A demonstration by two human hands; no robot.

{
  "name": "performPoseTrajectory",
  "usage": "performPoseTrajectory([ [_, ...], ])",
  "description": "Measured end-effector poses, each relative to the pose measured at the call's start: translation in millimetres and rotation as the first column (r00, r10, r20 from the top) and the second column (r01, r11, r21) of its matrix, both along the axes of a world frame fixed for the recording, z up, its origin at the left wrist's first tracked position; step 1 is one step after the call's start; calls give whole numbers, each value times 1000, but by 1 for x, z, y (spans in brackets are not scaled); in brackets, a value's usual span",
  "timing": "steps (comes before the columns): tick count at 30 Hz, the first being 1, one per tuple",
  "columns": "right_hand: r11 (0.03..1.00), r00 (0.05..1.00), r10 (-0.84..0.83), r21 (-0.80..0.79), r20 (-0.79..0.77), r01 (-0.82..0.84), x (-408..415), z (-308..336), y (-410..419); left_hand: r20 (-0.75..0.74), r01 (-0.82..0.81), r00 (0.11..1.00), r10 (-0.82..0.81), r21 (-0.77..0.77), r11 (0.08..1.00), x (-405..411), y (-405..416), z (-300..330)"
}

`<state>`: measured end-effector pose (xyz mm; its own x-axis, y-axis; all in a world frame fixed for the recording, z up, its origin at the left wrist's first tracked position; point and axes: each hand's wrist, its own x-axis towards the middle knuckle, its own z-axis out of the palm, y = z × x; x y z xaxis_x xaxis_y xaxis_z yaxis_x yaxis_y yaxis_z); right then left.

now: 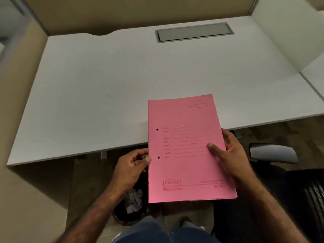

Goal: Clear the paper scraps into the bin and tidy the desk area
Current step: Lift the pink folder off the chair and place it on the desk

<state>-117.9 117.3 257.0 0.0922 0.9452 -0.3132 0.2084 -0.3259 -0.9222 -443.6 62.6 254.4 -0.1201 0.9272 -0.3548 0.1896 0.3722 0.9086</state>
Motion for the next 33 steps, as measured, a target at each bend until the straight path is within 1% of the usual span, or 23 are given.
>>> performPoseTrajectory([
  [2, 1000, 1000, 11, 16, 28, -12, -16, 5, 20, -11, -2, 1000, 2, 14, 1000, -15, 16, 7],
  [6, 999, 999, 32, 26, 34, -33, -42, 12, 58, -30, -28, 999, 29, 24, 999, -35, 45, 18],
  [10, 998, 998, 53, 31, 38, -55, -61, 18, 95, -39, -95, 995, 97, 41, 995, -48, 76, 26],
  [14, 995, 994, 71, 62, 78, -76, -75, 19, 139, -98, -132, 986, 137, 57, 990, -55, 111, 27],
  [17, 992, 990, 93, 70, 109, -101, -84, 17, 179, -74, -157, 984, 160, 49, 986, -58, 144, 24],
  [23, 986, 983, 128, 93, 135, -141, -103, 4, 278, -59, -227, 972, 228, 27, 974, -65, 223, 15],
  [26, 983, 978, 147, 88, 146, -161, -115, -4, 328, -71, -267, 961, 268, 17, 963, -71, 268, 9],
  [29, 976, 974, 171, 108, 150, -188, -129, -12, 376, -88, -272, 958, 274, 33, 962, -77, 318, 5],
  [33, 966, 967, 207, 124, 146, -225, -149, -22, 441, -126, -317, 939, 319, 38, 948, -95, 377, -12],
])
